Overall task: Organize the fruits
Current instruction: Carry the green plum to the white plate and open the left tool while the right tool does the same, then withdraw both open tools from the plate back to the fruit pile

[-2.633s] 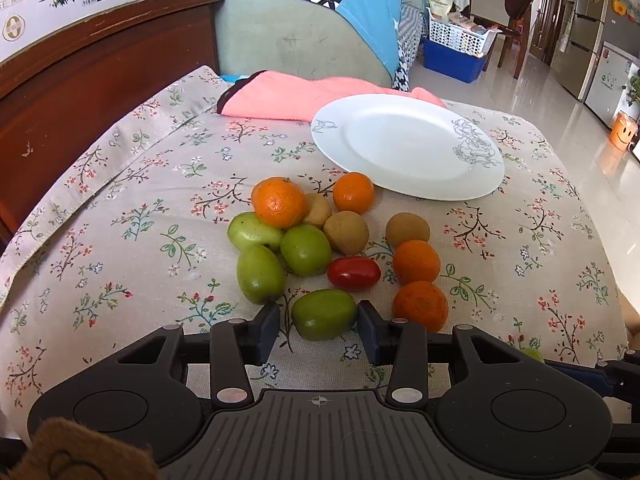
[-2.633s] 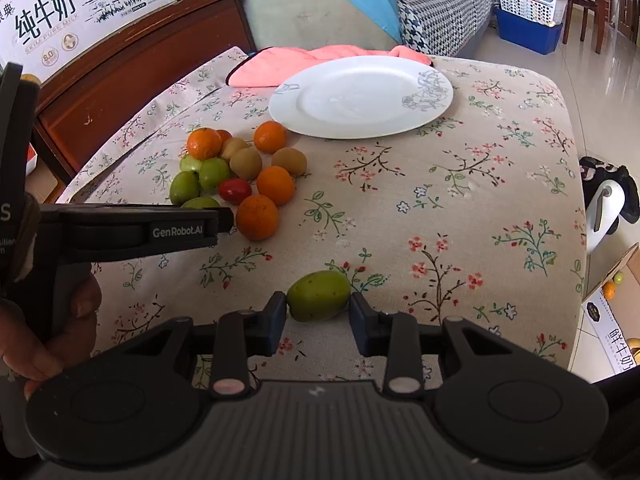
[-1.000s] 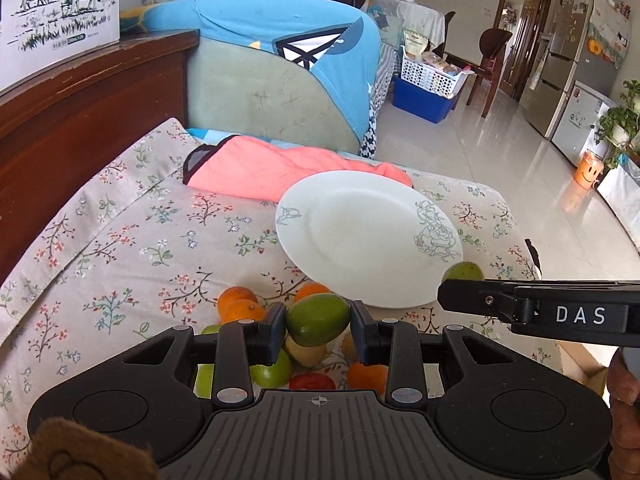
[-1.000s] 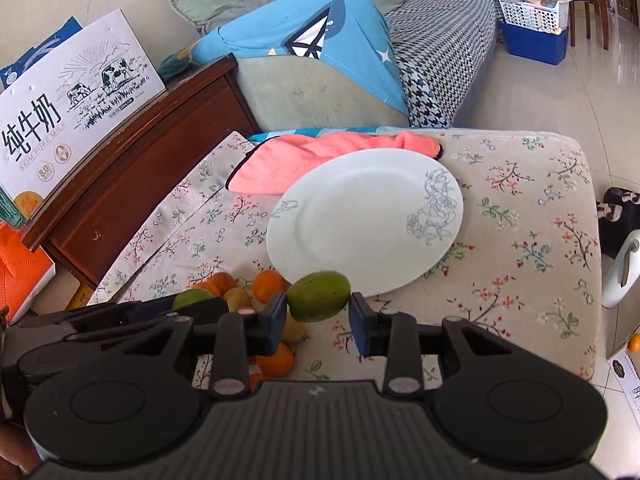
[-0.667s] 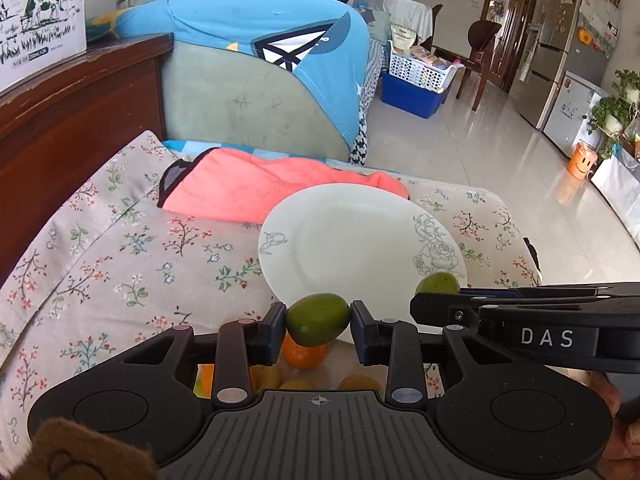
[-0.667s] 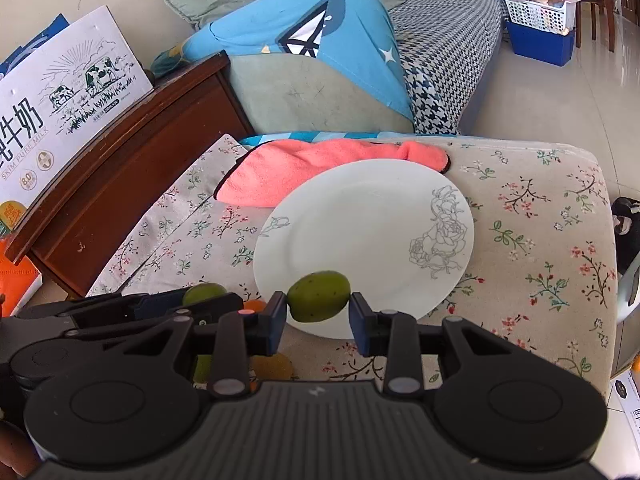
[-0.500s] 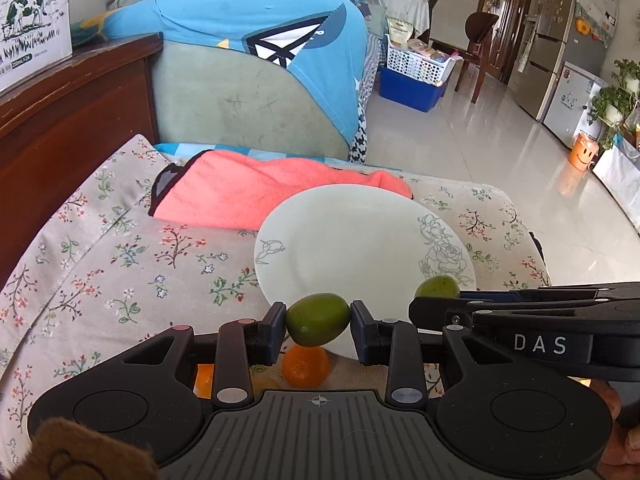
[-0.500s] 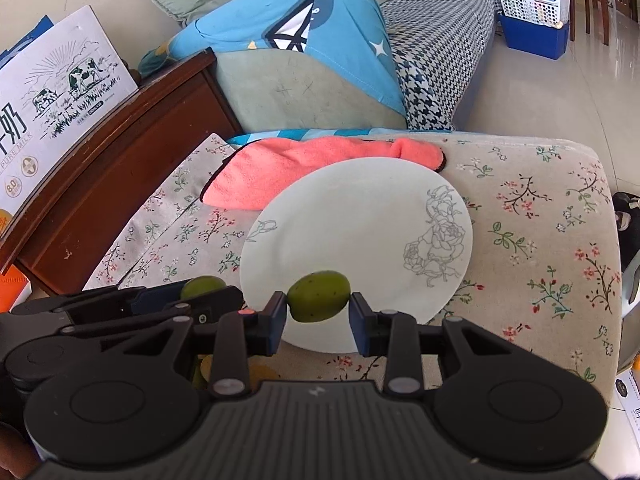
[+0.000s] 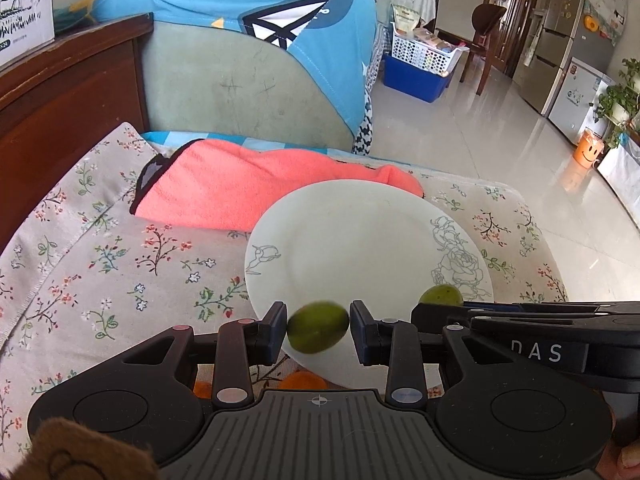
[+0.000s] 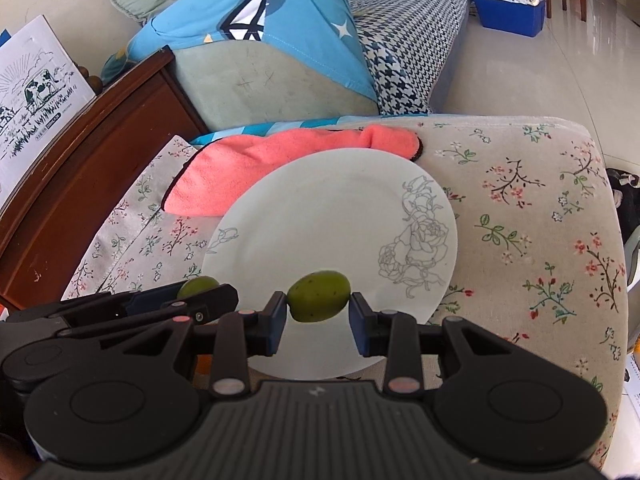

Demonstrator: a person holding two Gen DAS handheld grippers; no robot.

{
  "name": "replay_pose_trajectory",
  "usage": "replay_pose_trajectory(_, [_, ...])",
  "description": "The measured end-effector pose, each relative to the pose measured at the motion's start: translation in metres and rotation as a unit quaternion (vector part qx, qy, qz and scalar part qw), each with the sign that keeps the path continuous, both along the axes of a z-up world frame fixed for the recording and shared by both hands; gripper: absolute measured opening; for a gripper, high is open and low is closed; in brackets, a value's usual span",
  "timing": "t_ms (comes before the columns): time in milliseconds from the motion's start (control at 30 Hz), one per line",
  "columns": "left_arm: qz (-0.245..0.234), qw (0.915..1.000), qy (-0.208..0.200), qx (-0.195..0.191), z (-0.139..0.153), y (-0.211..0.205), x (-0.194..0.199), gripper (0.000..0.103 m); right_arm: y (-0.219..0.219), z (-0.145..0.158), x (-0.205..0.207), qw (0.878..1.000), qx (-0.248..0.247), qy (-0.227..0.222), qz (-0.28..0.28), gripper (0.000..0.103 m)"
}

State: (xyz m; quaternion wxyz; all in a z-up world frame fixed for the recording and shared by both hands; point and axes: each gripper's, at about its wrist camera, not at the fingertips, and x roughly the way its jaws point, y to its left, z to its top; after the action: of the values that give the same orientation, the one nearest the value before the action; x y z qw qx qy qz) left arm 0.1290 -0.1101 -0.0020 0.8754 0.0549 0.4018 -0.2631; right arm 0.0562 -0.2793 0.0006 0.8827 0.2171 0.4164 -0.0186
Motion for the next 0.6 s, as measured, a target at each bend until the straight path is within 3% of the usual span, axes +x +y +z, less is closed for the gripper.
replay_pose_trajectory(167, [0.004,0.9999,-0.008,0.005,0.004,-0.001,-0.002,0.037,-0.004,0.0,0.001,1.0,0.01,-0.001,-0.014,0.037])
replay_pose_trajectory(367, [0.024,0.9992,-0.033,0.003,0.018,0.01,-0.007,0.066,-0.008,0.006,-0.004,0.999,0.028,-0.011,-0.019,0.037])
replay_pose_trajectory(600, [0.025,0.9984,-0.051,0.008,0.032,0.019,-0.015,0.078,-0.006,0.013,-0.009,0.999,0.034,-0.021,-0.006,0.038])
